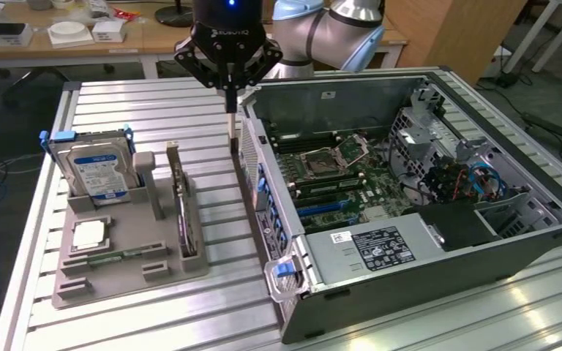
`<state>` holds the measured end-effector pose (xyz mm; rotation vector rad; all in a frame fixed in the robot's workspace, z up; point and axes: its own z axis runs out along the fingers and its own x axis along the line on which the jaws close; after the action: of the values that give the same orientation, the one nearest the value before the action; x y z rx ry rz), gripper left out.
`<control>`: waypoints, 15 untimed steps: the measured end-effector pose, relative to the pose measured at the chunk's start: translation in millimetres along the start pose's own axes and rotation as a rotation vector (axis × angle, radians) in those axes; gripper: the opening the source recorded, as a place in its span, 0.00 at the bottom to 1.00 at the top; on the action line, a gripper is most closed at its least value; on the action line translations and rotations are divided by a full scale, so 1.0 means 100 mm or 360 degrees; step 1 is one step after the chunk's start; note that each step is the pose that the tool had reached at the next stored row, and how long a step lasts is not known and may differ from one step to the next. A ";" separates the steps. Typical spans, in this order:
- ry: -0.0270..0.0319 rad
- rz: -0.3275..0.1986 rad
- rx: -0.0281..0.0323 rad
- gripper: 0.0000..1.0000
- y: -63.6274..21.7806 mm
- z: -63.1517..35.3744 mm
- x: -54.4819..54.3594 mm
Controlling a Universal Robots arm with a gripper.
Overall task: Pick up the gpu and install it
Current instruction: 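Reach for the gpu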
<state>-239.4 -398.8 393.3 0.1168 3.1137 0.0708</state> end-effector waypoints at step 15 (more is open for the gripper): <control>0.00034 0.0001 0.00003 0.10 -0.012 -0.004 0.16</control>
<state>-255.7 -398.9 393.3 0.1175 3.1158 0.0706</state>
